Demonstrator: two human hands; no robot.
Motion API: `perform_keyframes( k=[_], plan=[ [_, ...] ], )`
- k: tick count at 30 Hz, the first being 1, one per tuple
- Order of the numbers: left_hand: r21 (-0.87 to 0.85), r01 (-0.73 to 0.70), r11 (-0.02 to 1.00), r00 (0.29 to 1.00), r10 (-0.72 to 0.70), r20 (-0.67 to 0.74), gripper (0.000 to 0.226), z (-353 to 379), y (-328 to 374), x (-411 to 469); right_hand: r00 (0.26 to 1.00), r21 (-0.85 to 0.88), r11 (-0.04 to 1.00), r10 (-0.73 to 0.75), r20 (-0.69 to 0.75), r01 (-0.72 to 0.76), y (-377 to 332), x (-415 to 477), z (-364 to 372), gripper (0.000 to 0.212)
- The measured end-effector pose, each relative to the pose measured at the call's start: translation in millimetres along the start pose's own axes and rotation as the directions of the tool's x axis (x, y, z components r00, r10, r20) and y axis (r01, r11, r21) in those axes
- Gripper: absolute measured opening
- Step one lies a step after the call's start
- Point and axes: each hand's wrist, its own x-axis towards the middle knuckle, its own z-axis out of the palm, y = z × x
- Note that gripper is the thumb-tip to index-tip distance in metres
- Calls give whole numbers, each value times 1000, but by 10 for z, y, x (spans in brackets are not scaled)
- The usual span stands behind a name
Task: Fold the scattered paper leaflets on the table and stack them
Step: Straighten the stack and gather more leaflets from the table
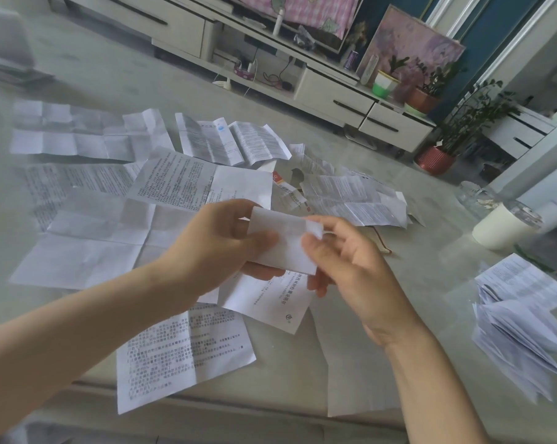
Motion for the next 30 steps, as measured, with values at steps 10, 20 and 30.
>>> perform_keyframes(
  k=[10, 20, 30],
  plan=[
    [31, 19, 999, 999, -20, 34, 11, 383, -34, -119, 976, -25, 1000, -1, -219, -4, 124, -349, -212, 3],
    [173, 95, 980, 972, -129, 197, 24, 1529, 165, 371, 790, 165, 986, 125, -600, -31, 222, -664, -1039, 20],
    [377, -189, 907, 922, 32, 385, 28, 3151, 219, 849, 315, 269, 954, 217, -924, 132, 456, -1088, -2255, 29]
  ],
)
